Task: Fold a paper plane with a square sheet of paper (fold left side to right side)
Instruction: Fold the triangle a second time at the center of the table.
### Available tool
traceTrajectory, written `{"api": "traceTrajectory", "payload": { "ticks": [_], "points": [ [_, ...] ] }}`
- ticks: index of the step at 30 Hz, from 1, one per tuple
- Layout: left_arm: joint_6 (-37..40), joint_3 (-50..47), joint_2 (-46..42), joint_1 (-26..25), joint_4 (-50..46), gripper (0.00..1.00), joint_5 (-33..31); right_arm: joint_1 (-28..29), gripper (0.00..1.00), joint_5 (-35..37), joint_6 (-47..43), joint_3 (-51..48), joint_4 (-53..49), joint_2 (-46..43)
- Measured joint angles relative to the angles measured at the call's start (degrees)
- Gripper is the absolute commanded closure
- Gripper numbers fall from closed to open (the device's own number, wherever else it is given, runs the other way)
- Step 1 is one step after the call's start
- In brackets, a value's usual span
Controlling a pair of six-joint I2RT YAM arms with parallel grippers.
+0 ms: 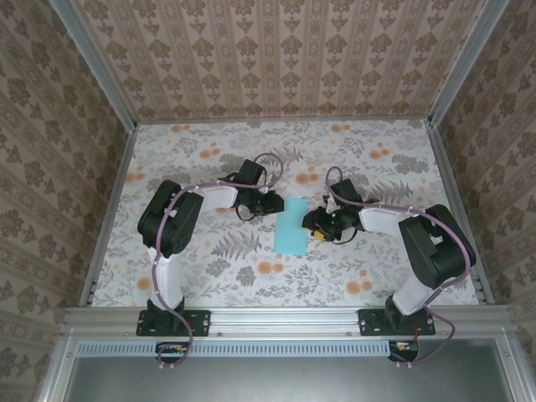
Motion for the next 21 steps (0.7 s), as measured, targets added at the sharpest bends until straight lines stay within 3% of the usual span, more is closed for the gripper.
{"api": "traceTrajectory", "payload": {
  "ticks": [21],
  "points": [
    [-0.4,-0.3,0.0,0.0,0.6,0.77,0.2,3.2,0.55,-0.5,0.4,2.5,-0.6,3.0]
  ]
}}
